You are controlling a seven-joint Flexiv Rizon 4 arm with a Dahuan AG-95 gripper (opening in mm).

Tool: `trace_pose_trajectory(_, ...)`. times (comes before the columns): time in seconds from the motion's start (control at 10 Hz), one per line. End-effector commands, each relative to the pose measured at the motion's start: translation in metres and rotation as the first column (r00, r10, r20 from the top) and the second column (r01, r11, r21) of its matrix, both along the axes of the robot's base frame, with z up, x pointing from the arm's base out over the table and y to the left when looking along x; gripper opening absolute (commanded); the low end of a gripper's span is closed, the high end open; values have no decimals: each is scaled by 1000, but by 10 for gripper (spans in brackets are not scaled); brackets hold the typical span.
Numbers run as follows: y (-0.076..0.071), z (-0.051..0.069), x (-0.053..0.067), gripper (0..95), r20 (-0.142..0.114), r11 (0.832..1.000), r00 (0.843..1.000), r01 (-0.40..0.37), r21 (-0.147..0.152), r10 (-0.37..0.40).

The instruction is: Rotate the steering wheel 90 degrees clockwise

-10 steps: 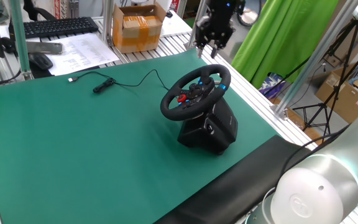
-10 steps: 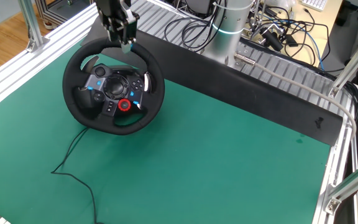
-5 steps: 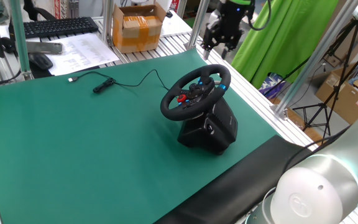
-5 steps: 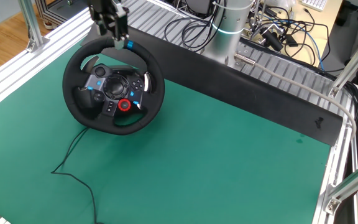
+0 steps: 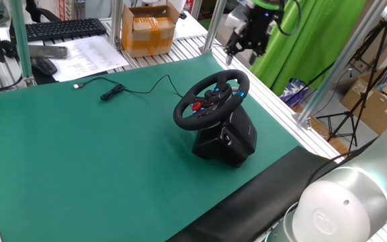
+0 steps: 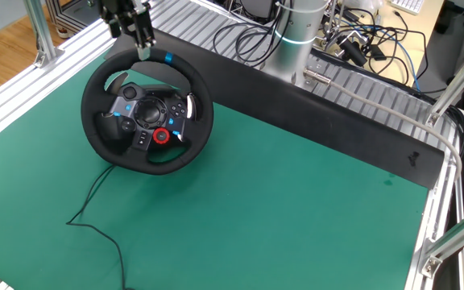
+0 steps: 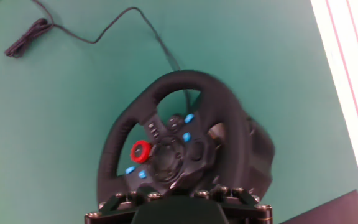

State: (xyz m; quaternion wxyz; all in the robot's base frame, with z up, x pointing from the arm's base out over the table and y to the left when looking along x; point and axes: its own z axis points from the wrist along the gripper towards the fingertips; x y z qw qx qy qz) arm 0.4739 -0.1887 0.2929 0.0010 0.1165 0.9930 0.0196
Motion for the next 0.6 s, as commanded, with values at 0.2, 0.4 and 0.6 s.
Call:
trace_pose_trajectory(0.2, -3, -7, -9, 760, 15, 1000, 1000, 14, 4, -14)
trace_pose_trajectory(0.4, -8, -14, -13, 760, 23, 1000, 999, 25, 9, -25)
trace_pose_trajectory(0.6, -11, -22, -18, 760, 42, 1000, 999, 26, 10, -27)
